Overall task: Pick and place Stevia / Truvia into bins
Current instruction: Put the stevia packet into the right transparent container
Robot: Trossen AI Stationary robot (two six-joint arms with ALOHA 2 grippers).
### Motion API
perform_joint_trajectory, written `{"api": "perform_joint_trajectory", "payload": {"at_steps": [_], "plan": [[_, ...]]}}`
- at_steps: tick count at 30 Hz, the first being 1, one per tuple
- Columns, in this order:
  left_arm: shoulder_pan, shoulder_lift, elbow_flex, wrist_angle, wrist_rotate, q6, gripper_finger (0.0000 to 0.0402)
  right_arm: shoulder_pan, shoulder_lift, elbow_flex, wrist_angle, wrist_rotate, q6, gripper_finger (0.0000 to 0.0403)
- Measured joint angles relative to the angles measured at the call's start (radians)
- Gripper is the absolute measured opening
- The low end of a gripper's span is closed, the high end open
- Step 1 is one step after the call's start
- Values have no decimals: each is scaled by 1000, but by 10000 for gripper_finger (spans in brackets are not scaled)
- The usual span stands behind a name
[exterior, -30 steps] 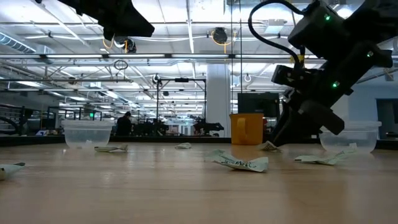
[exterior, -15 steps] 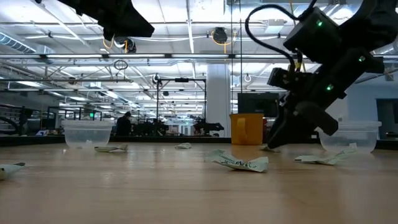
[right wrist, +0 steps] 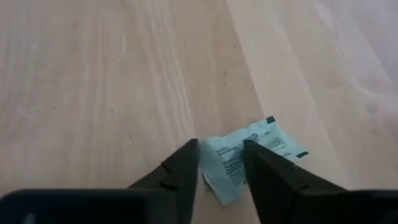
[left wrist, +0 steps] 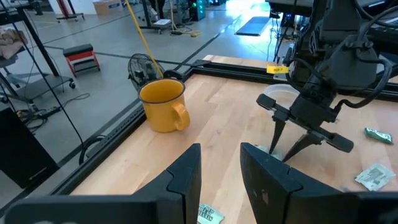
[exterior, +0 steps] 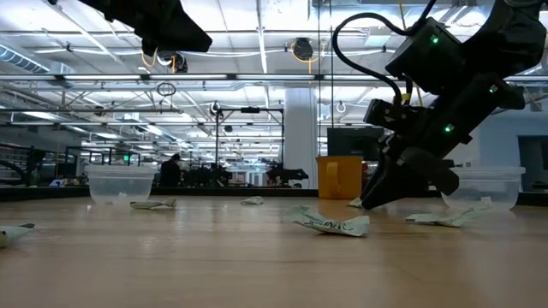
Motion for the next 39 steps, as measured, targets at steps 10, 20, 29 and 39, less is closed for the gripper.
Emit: {"api": "perform_joint_trajectory", "payload": {"at_steps": [10,20,29,39], "plan": [[0,0,0,0,-2,0,118,0,-8,-1,3,4,6,5],[0,0,0,-3,2,-5,118,81,-263,51,-282,148,18,3],[0,0,0,-8,2,-11,118,207,-530,168,-897,301,355,4],[0,0,0,-9,3,-14,118,217,-543,142,-1151,0,638,5]]}}
